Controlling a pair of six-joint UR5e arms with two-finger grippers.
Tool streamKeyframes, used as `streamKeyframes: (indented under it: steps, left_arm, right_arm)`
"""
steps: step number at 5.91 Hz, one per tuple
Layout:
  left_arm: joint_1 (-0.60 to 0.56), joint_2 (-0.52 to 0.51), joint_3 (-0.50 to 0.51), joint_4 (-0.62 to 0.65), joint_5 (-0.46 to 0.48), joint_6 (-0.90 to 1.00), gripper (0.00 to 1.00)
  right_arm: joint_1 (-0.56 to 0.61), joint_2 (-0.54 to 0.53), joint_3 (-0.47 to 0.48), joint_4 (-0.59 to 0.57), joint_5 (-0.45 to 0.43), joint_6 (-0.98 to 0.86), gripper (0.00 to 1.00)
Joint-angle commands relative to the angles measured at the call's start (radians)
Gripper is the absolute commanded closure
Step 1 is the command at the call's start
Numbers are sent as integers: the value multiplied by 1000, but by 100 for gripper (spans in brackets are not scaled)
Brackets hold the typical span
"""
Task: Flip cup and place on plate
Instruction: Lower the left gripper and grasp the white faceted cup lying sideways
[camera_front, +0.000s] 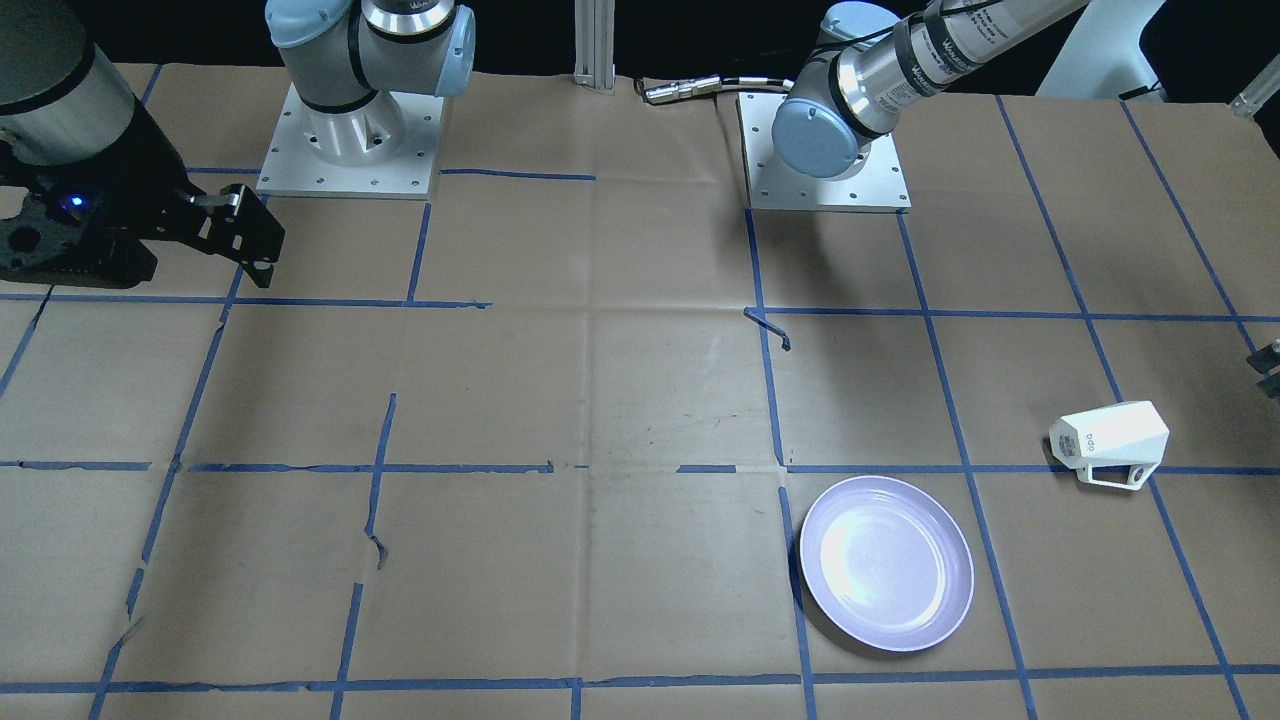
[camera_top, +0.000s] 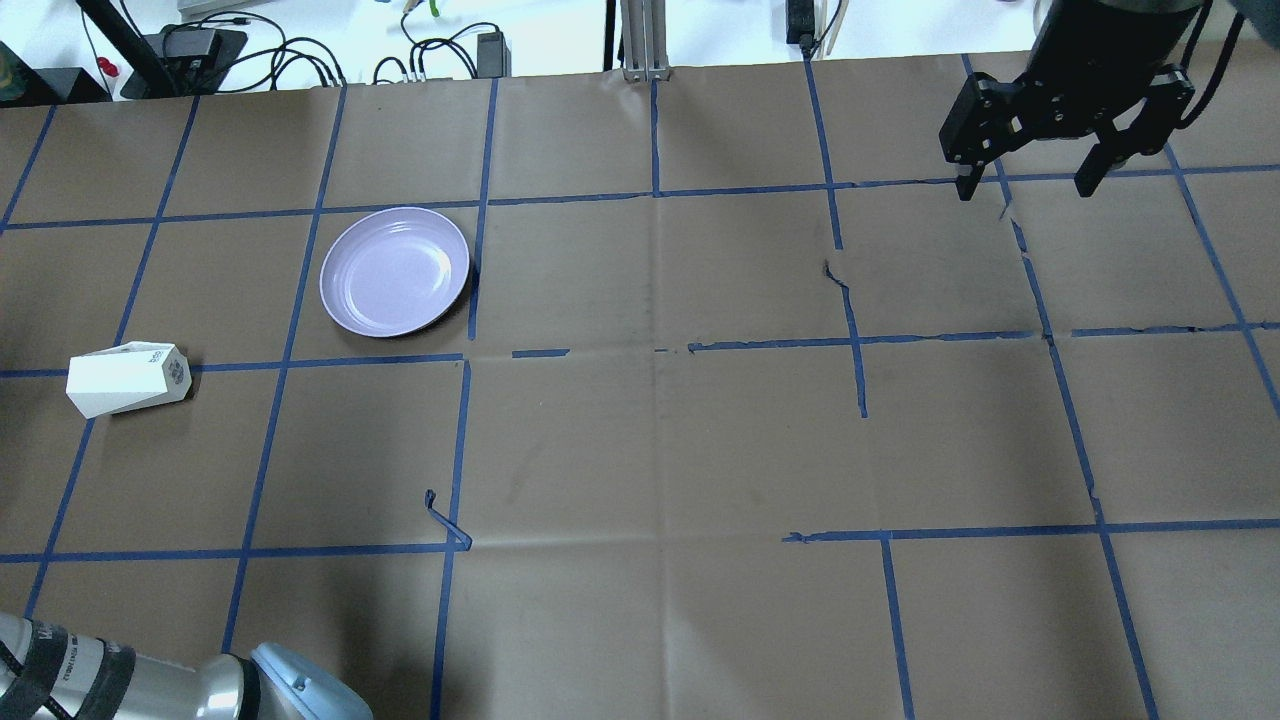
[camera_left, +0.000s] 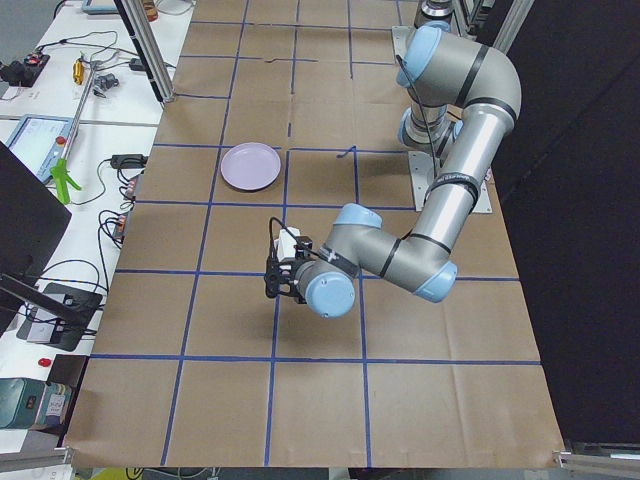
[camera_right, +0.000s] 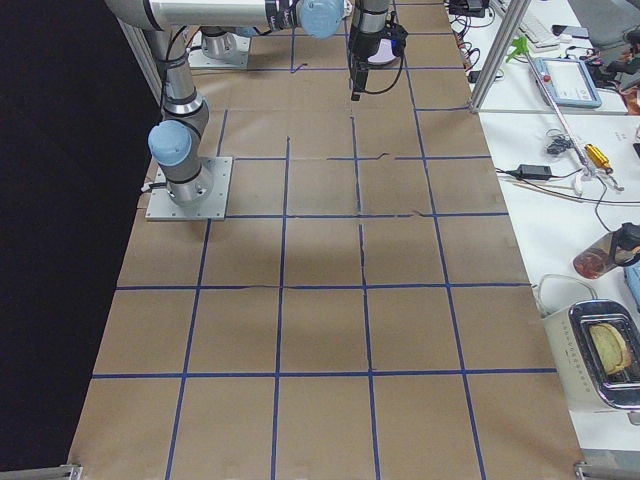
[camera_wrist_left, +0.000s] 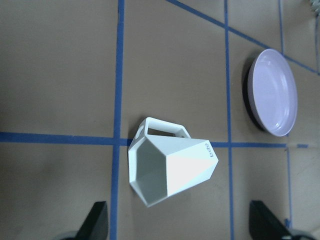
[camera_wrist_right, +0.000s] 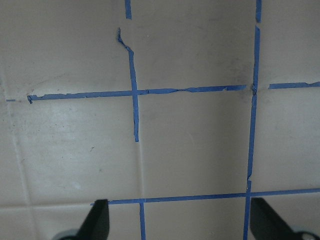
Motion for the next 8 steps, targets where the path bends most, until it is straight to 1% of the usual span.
streamKeyframes:
  steps: [1,3,4,5,6,7,8]
  left_arm:
    - [4,-106,5,-106,-62,104,0]
    - [-5,-177,3,-274,-61,296,0]
    - [-8,-204,3,-296,-61,323,0]
    - [-8,-206,3,-316,-64,334,0]
    - [-8,-206,3,-318,-129,334,10]
    - [-11,-206,3,-321,-137,331,67]
    - [-11,-206,5,-323,-139,333,100]
  right_arm:
    - [0,0,0,0,-1,0,0]
    - [0,0,0,0,-1,0,0]
    - [0,0,0,0,-1,0,0]
    - [0,0,0,0,0,0,0]
    - [0,0,0,0,1,0,0]
    - [0,0,0,0,1,0,0]
    - [0,0,0,0,1,0,0]
